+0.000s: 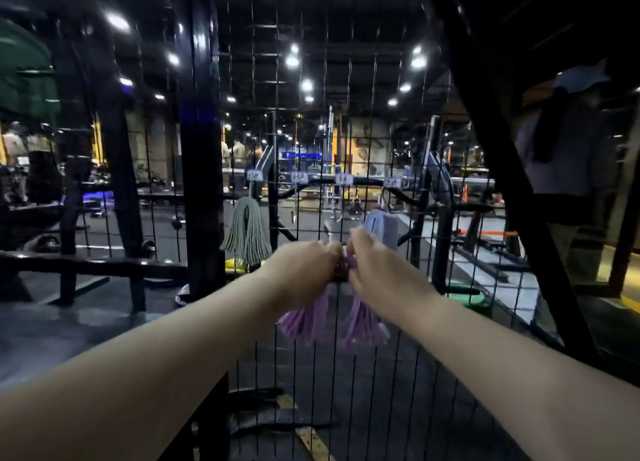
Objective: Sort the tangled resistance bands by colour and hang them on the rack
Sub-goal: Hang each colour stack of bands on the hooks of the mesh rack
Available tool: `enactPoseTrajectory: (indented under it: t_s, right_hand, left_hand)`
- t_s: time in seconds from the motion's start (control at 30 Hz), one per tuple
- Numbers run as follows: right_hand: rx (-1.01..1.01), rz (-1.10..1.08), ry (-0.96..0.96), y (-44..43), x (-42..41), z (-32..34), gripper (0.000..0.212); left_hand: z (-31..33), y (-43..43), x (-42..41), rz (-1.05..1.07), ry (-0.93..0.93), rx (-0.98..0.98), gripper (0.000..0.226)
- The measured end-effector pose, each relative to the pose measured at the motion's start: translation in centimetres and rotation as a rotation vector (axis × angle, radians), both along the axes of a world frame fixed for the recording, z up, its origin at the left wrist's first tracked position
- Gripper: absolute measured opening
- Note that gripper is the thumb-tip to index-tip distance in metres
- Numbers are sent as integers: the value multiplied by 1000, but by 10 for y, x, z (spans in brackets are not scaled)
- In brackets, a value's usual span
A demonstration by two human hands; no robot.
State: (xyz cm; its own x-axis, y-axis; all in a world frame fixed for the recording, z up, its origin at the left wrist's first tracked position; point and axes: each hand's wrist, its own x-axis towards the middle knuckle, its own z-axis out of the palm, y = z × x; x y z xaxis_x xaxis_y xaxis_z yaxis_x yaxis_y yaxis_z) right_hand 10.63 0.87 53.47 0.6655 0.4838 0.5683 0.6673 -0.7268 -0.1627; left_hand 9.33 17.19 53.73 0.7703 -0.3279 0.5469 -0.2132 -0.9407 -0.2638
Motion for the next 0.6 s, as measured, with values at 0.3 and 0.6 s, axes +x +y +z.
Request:
enactPoseTrajectory:
  t_s: [0.3,0.6]
  right_hand:
    - [-443,-78,-576,12,63,9,27]
    - [-342,-127,-474,33,107,5,35]
  left_hand:
    - [23,17,52,-26,-52,-14,27]
    - [12,30,94,-16,-74,-107,34]
